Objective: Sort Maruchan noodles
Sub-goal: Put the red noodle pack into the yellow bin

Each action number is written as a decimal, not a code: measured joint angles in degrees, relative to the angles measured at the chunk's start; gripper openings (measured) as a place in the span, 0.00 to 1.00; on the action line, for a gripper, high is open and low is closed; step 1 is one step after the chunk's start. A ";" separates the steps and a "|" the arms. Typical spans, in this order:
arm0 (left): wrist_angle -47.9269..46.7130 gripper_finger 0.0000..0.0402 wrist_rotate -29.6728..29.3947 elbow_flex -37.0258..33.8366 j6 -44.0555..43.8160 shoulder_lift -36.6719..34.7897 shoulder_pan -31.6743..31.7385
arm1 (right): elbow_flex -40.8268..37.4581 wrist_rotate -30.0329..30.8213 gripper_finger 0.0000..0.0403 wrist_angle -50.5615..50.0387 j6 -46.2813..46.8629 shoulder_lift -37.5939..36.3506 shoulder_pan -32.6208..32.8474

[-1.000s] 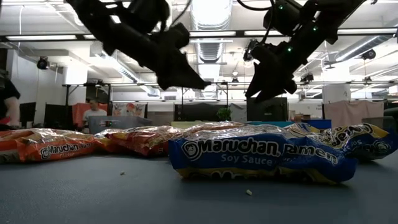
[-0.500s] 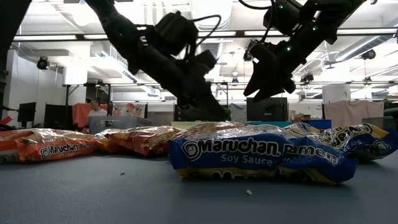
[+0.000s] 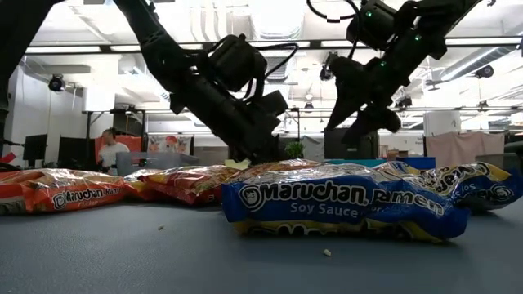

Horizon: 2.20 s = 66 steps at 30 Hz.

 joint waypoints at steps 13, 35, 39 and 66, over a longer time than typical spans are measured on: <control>-3.01 0.00 0.16 0.03 -0.86 1.14 -0.09 | -3.19 0.39 0.77 1.55 6.80 0.11 0.17; -2.99 0.00 -0.18 -0.22 -0.89 1.22 -0.04 | -17.18 -0.46 0.84 26.78 5.37 0.12 0.09; -2.99 0.00 -0.20 -0.24 -0.90 1.22 -0.04 | -17.62 0.69 0.84 28.46 4.55 0.13 0.10; -2.48 0.00 -0.20 -0.37 -0.90 1.24 0.00 | -10.85 -2.21 0.84 36.06 -0.07 18.25 0.14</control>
